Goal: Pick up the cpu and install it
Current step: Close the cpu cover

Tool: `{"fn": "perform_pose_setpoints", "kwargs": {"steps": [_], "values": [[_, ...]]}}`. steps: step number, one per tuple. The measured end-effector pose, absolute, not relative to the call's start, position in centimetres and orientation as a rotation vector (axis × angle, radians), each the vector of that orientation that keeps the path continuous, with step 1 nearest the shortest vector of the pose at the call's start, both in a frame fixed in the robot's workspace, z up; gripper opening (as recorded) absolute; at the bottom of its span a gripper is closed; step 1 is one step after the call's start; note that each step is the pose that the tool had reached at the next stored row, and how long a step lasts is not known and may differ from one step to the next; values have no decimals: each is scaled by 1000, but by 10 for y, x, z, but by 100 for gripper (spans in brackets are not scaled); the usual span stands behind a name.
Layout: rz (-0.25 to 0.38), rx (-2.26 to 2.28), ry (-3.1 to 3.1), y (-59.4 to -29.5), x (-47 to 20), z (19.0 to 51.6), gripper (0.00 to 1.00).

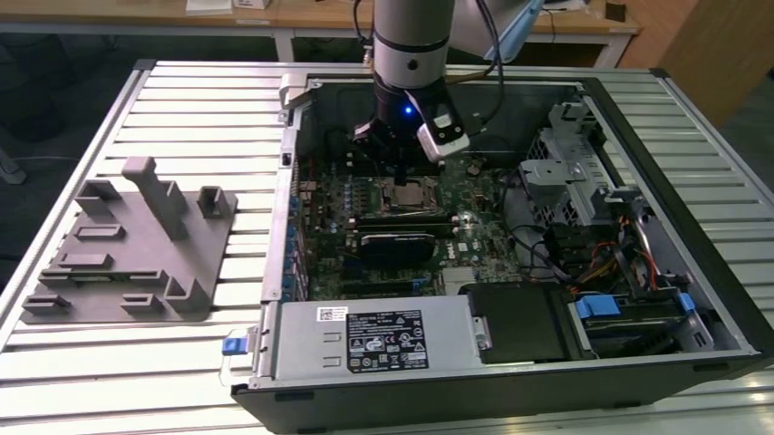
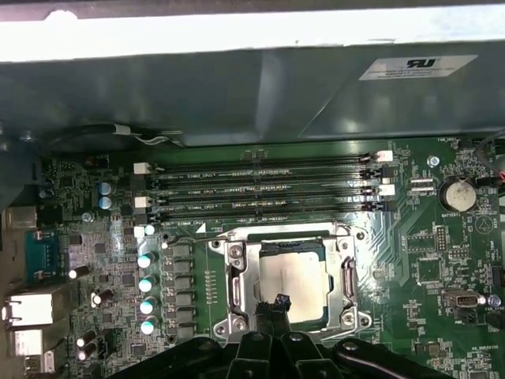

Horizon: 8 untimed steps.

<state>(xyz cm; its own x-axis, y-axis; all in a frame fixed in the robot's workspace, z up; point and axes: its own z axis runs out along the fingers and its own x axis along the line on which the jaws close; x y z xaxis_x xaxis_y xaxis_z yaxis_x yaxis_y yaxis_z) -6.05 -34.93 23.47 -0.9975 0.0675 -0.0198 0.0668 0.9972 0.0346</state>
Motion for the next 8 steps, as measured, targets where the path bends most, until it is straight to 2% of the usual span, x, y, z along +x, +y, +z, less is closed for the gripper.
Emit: {"fn": "perform_pose_setpoints", "kwargs": {"steps": [8], "values": [[53,105,3118,-349,-61,233,11]]}}
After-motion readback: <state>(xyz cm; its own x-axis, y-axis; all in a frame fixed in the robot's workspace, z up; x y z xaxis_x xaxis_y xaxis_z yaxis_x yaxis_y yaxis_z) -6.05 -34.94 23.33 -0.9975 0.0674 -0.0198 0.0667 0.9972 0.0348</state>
